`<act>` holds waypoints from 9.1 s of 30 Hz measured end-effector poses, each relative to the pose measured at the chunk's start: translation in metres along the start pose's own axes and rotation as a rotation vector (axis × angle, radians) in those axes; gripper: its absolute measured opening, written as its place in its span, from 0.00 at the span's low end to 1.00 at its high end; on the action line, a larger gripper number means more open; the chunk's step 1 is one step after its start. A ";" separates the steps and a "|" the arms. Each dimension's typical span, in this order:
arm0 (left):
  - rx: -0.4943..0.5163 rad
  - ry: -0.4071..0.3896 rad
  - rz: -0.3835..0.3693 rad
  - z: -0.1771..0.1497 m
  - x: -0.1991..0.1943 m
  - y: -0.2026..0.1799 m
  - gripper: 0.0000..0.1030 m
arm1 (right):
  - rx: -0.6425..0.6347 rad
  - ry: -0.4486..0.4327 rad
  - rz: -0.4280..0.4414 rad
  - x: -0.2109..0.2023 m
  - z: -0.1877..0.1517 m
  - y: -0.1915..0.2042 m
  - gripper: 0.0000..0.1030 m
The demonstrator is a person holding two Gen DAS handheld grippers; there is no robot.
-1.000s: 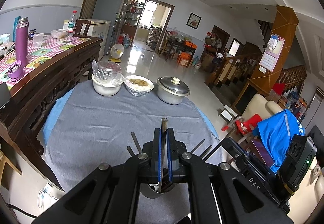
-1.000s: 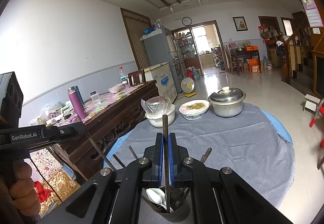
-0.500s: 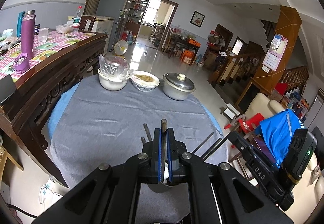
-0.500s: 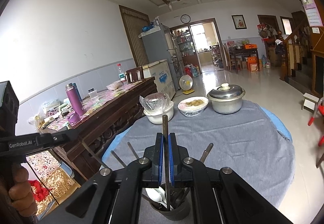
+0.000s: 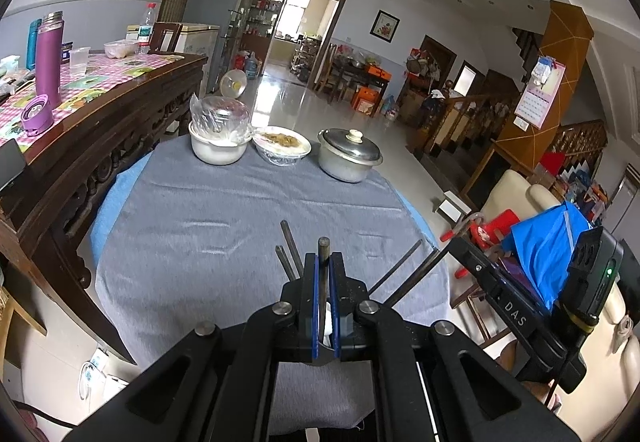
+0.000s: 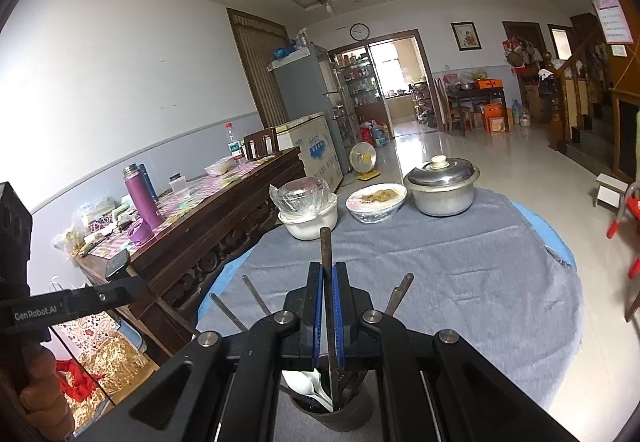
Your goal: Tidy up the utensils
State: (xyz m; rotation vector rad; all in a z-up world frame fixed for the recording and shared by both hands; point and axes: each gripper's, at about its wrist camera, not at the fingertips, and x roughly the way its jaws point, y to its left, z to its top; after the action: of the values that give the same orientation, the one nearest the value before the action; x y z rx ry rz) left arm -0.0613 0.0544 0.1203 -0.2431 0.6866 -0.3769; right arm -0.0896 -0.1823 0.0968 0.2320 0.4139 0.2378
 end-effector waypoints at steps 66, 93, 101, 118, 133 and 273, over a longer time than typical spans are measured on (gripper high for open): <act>0.074 0.174 0.172 -0.036 0.065 -0.012 0.08 | 0.078 0.137 0.019 0.030 -0.027 -0.015 0.06; 0.128 0.170 0.409 -0.055 0.063 0.007 0.68 | 0.078 0.202 -0.001 0.030 -0.050 -0.018 0.22; 0.148 0.175 0.448 -0.061 0.061 0.012 0.69 | 0.058 0.225 -0.001 0.025 -0.060 -0.013 0.22; 0.190 0.111 0.547 -0.072 0.034 0.004 0.83 | 0.032 0.207 -0.010 0.000 -0.069 -0.001 0.22; 0.233 -0.041 0.583 -0.096 -0.048 -0.032 0.86 | 0.007 0.090 -0.048 -0.083 -0.084 0.024 0.52; 0.070 -0.156 0.564 -0.114 -0.105 0.000 0.97 | -0.095 -0.005 -0.158 -0.105 -0.089 0.063 0.67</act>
State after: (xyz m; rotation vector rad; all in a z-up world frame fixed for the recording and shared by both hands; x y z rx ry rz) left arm -0.2103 0.0872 0.0947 -0.0058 0.5583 0.1562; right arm -0.2318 -0.1364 0.0735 0.1062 0.4127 0.1014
